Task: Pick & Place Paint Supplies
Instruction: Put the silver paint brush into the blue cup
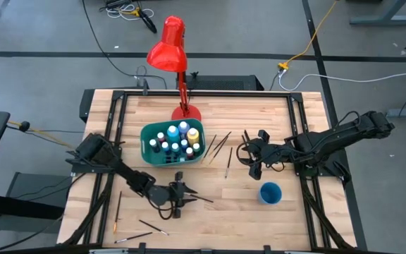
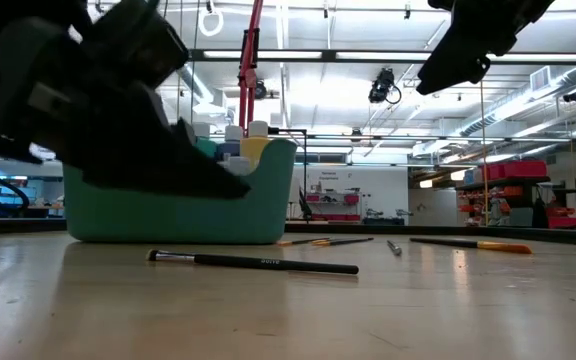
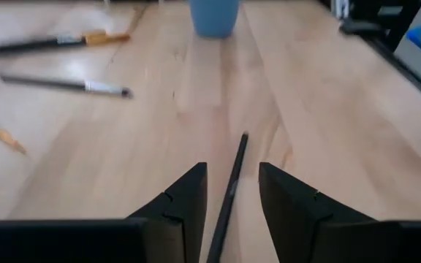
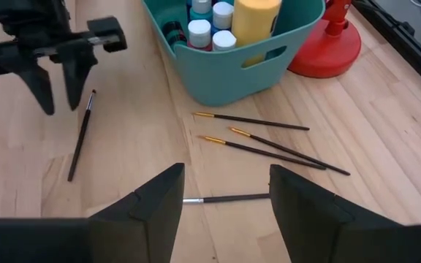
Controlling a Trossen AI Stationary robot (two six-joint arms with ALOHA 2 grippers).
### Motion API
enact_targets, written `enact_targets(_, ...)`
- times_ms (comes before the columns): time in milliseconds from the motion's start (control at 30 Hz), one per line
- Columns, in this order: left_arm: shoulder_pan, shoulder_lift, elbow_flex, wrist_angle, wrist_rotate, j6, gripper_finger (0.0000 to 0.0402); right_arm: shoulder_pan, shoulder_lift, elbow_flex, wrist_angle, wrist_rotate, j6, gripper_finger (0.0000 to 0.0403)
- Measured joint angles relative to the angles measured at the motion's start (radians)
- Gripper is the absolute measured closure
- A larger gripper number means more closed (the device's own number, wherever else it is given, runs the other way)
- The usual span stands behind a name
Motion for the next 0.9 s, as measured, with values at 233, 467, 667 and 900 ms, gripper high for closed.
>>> enact_targets(233,0.042,0.0,0.0,-0.141,0.132,-0.159,0.0281,0.0,0.0,0.0,0.007,0.0,0.0,0.0197)
enact_targets(467,0.048,0.0,0.0,-0.182,0.129,-0.174,0.0304,0.0,0.0,0.0,0.008,-0.002,0.0,0.0197)
enact_targets(667,0.048,0.013,0.003,-0.201,0.11,-0.241,0.0313,0.0,0.0,0.0,0.009,-0.002,-0.013,0.0197)
enact_targets(900,0.051,0.014,0.003,-0.209,0.121,-0.196,0.0323,0.0,0.0,0.0,0.01,-0.001,-0.022,0.0197)
